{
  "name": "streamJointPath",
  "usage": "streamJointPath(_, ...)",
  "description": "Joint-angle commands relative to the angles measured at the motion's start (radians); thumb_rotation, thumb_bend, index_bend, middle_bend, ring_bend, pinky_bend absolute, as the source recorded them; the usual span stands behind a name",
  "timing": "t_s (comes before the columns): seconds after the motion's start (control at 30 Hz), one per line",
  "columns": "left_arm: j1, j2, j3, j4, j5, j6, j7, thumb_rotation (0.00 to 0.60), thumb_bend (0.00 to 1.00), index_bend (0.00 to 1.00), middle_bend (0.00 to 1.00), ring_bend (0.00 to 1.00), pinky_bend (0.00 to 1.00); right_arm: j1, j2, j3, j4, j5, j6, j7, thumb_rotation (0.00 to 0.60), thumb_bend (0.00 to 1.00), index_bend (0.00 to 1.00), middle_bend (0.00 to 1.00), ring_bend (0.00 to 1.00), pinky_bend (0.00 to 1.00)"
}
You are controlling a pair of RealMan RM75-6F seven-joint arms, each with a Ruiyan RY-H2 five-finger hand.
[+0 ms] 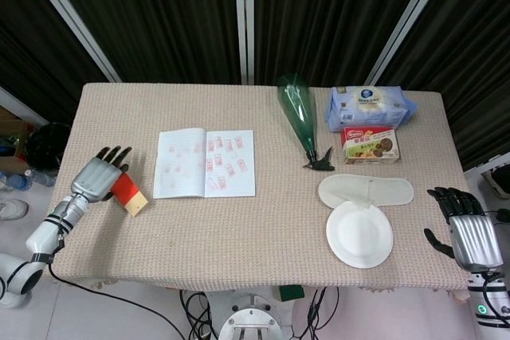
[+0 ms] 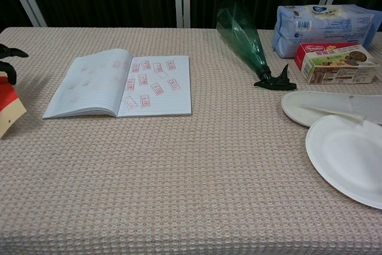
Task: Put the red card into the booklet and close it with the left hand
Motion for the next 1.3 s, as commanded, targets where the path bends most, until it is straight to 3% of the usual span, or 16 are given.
streamJointPath(0.03, 0.002, 0.03, -0.012, -0.038, 0.005, 0.027, 0.023, 0.6, 0.17, 0.36, 0.0, 0.01, 0.13, 0.0, 0.001, 0.0, -0.002, 0.001, 0.0, -0.001, 0.6, 0.21, 0.21, 0.17, 0.14, 0.2)
streamJointPath(0.33, -0.09, 0.093, -0.075, -0.231, 0.027, 0.001, 0.149, 0.6, 0.18, 0.36, 0.0, 0.01, 0.12, -0.005, 0.009, -0.002, -0.007, -0.004, 0.013, -0.002, 0.6, 0.21, 0.21, 0.17, 0.14, 0.2)
streamJointPath(0.6, -0.255, 0.045, -0.166, -0.337, -0.007, -0.146, 0.249, 0.6, 0.19, 0.36, 0.0, 0.01, 0.12, -0.017, 0.015, -0.004, 0.004, 0.001, 0.027, 0.017, 0.6, 0.21, 0.21, 0.17, 0.14, 0.2)
streamJointPath(0.97, -0.483, -0.153, -0.26, -0.24, -0.178, -0.355, 0.401, 0.6, 0.19, 0.36, 0.0, 0.01, 0.12, -0.014, 0.025, 0.002, 0.018, 0.016, 0.017, 0.042, 0.6, 0.21, 0.21, 0.17, 0.14, 0.2)
streamJointPath(1.3, -0.583, -0.259, -0.226, -0.069, -0.238, -0.424, 0.447, 0.6, 0.19, 0.36, 0.01, 0.01, 0.12, -0.018, 0.029, 0.004, 0.022, 0.029, 0.015, 0.055, 0.6, 0.21, 0.21, 0.17, 0.14, 0.2)
